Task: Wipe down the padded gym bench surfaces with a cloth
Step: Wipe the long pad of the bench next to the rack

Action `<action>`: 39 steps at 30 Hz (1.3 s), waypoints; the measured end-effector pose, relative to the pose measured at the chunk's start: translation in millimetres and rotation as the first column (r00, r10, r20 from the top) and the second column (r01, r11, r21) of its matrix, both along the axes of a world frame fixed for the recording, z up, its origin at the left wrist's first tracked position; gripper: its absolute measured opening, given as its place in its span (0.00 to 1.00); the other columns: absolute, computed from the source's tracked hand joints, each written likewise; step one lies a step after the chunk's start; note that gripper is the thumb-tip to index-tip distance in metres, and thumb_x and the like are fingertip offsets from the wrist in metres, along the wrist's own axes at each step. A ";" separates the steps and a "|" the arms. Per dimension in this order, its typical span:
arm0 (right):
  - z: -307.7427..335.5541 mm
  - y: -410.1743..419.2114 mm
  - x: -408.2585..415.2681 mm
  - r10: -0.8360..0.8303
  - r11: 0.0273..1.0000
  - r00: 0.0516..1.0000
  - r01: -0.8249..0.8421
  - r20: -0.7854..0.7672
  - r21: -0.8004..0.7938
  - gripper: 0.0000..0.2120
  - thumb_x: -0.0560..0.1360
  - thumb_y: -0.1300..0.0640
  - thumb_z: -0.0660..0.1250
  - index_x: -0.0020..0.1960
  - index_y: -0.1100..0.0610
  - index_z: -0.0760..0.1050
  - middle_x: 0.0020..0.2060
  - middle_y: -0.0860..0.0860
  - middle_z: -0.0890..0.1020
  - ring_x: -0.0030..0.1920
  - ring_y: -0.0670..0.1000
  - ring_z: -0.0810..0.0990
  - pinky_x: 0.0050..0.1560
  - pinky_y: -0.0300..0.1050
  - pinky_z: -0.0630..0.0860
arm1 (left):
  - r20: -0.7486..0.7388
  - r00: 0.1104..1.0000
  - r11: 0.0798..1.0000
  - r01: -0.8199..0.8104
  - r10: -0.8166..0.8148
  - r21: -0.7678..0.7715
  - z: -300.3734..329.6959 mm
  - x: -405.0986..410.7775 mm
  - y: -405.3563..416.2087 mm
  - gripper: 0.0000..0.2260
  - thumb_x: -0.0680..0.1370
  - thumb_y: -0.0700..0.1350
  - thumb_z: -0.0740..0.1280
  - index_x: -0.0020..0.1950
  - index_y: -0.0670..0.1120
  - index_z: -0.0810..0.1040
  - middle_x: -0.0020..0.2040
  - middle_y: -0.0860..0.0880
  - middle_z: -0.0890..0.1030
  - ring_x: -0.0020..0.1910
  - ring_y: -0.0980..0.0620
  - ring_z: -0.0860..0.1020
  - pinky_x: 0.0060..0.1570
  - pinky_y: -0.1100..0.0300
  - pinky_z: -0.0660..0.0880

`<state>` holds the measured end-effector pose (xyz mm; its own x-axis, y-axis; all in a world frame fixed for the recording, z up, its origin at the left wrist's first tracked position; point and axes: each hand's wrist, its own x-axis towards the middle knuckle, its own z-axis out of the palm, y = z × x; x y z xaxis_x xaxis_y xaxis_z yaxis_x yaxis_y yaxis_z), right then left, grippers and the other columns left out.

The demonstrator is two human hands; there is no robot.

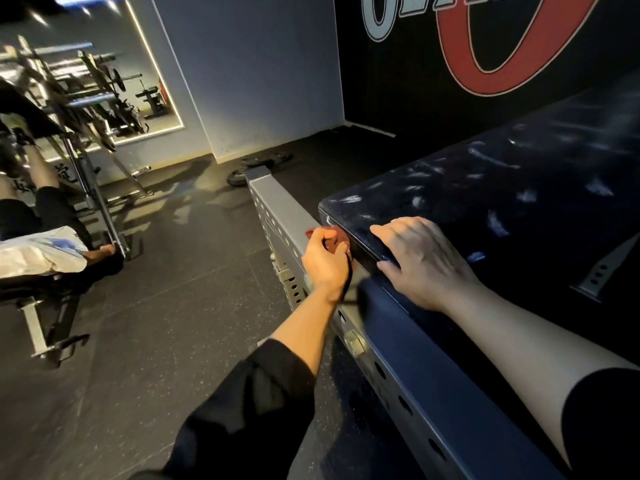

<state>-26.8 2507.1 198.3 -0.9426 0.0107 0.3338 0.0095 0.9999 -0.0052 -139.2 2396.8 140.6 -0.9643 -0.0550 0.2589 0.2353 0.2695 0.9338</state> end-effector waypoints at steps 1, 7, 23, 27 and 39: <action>0.0 0.1 0.7 0.003 1.000 1.000 -0.003 0.003 0.002 0.29 0.78 0.47 0.59 0.76 0.52 0.55 0.68 0.52 0.68 0.70 0.52 0.63 0.74 0.48 0.52 | -0.051 0.998 0.999 0.023 -0.024 -0.024 -4.8 6.7 -1.7 0.06 0.74 0.35 0.68 0.49 0.44 0.78 0.46 0.51 0.79 0.44 0.55 0.76 0.49 0.63 0.73; 1.3 -0.1 1.7 0.017 1.000 1.000 -0.017 0.007 0.002 0.26 0.78 0.48 0.59 0.75 0.49 0.58 0.68 0.51 0.69 0.70 0.51 0.63 0.74 0.49 0.52 | 0.127 0.992 0.984 -0.015 -0.008 0.179 -9.8 -37.8 4.2 0.12 0.68 0.34 0.68 0.42 0.51 0.76 0.41 0.46 0.81 0.38 0.43 0.82 0.36 0.46 0.81; 2.9 -1.2 0.8 0.012 0.998 1.000 -0.013 -0.014 -0.066 0.23 0.78 0.48 0.60 0.72 0.51 0.65 0.68 0.50 0.69 0.71 0.51 0.62 0.74 0.47 0.51 | 0.164 0.986 0.978 -0.056 0.022 0.203 -4.0 -60.1 6.6 0.14 0.73 0.32 0.60 0.42 0.51 0.78 0.40 0.42 0.81 0.34 0.41 0.81 0.26 0.49 0.79; 1.2 -0.1 0.1 0.008 0.999 1.000 -0.009 -0.017 -0.051 0.23 0.78 0.48 0.61 0.72 0.52 0.66 0.67 0.50 0.70 0.71 0.51 0.63 0.74 0.47 0.52 | 0.194 0.980 0.988 -0.067 0.040 0.138 -0.7 -67.4 4.2 0.14 0.73 0.32 0.60 0.39 0.50 0.76 0.38 0.45 0.81 0.32 0.44 0.81 0.28 0.49 0.80; 0.8 -0.3 1.3 -0.006 0.997 0.999 0.003 -0.040 -0.074 0.23 0.76 0.49 0.64 0.69 0.54 0.70 0.64 0.51 0.74 0.68 0.52 0.67 0.72 0.47 0.58 | 0.091 0.985 0.965 -0.161 0.145 0.209 41.2 -79.3 -1.7 0.08 0.78 0.40 0.64 0.56 0.41 0.78 0.52 0.43 0.78 0.54 0.43 0.77 0.57 0.53 0.73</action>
<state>-25.5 2506.9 199.2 -0.9282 0.0406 0.3699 0.0121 0.9968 -0.0791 -218.4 2395.1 181.8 -0.9561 -0.2499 0.1527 0.1346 0.0884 0.9870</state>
